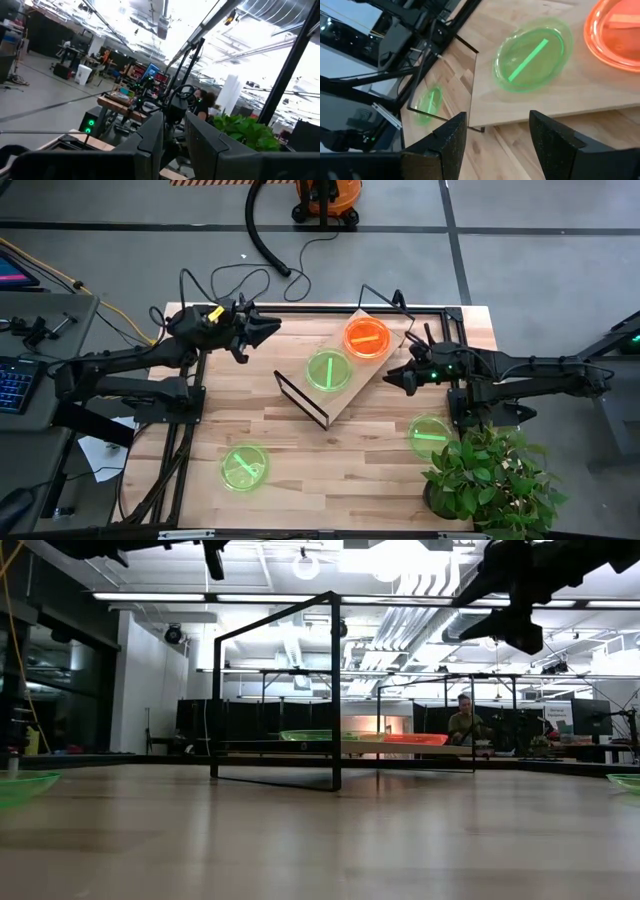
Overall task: Place and stack plates onto a shelf
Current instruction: Stack the right green plate on top of the green plate on the shelf
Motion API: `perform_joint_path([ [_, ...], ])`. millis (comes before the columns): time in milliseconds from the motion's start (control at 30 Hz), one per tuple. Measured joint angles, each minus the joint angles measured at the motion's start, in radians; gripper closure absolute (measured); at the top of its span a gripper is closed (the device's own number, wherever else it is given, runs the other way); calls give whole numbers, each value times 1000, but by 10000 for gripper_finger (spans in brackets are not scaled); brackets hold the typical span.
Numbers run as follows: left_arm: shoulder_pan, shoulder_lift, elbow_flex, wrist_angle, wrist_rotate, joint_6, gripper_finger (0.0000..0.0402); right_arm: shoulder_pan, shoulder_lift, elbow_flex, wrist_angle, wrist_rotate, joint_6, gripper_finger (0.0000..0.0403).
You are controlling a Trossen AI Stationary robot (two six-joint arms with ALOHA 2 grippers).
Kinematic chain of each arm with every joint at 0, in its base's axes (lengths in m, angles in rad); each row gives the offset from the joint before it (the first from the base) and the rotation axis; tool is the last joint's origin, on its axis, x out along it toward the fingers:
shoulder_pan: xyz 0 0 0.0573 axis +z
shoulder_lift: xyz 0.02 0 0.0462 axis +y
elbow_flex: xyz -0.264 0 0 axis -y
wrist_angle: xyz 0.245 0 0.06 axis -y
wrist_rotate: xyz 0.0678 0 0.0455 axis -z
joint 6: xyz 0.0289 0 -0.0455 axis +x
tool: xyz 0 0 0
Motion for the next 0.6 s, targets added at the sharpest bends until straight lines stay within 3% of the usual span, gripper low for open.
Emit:
perform_joint_path([
  [467, -1, 1, 0, -58, -1, 53, 330, 0, 0, 0, -18, -10, -23, 206],
  [600, -1, 1, 0, -58, -1, 81, 330, 0, 1, 0, -46, -65, -26, 206],
])
